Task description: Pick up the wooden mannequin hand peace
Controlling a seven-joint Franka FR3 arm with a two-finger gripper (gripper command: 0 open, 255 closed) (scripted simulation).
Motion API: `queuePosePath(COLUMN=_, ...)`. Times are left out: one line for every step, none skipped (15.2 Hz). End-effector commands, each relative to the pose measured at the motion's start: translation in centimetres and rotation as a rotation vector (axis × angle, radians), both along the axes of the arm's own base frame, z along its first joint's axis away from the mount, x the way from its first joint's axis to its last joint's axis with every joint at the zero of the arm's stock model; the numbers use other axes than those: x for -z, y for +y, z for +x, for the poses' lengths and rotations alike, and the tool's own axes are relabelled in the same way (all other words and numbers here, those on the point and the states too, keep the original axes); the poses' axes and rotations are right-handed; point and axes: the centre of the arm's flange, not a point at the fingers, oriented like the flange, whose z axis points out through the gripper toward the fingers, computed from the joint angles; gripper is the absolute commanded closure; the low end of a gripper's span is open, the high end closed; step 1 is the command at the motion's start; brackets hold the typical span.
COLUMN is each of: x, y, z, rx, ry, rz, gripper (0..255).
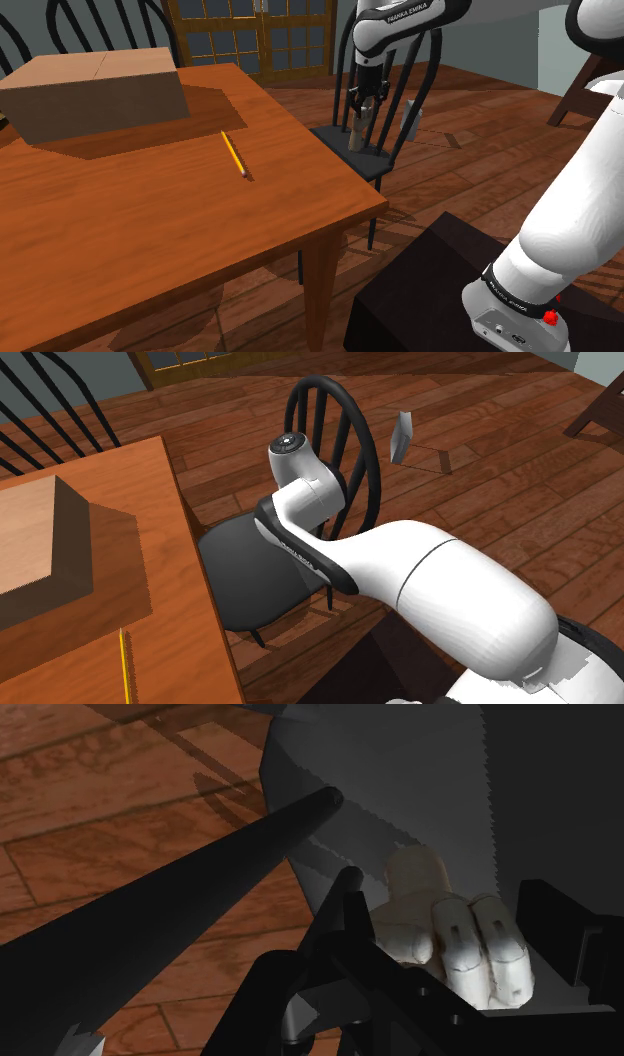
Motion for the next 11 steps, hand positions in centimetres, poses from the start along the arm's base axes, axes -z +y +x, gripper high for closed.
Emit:
queuePosePath(x=0.2, y=0.0, z=0.0, rx=0.0, ry=0.002, rz=0.0, gripper=255)
queuePosePath(x=0.2, y=0.0, z=0.0, rx=0.0, ry=0.002, rz=0.0, gripper=255)
queuePosePath(x=0.1, y=0.0, z=0.0, rx=0.0, ry=0.002, rz=0.0, gripper=255)
queuePosePath(x=0.1, y=0.0, z=0.0, rx=0.0, ry=0.002, rz=0.0, gripper=255)
queuePosePath(x=0.2, y=0.0, z=0.0, rx=0.0, ry=0.002, rz=0.0, gripper=255)
queuePosePath(x=0.1, y=0.0, z=0.0, rx=0.0, ry=0.002, rz=0.0, gripper=255)
queuePosePath(x=0.1, y=0.0, z=0.1, rx=0.0, ry=0.002, rz=0.0, gripper=255)
queuePosePath(x=0.1, y=0.0, z=0.0, rx=0.001, ry=0.002, rz=0.0, gripper=255)
queuePosePath(x=-0.4, y=0.0, z=0.0, rx=0.001, ry=0.002, rz=0.0, gripper=255)
queuePosePath(x=-1.0, y=0.0, z=0.0, rx=0.001, ry=0.002, rz=0.0, gripper=255)
queuePosePath(x=-1.5, y=0.0, z=0.0, rx=0.001, ry=0.002, rz=0.0, gripper=255)
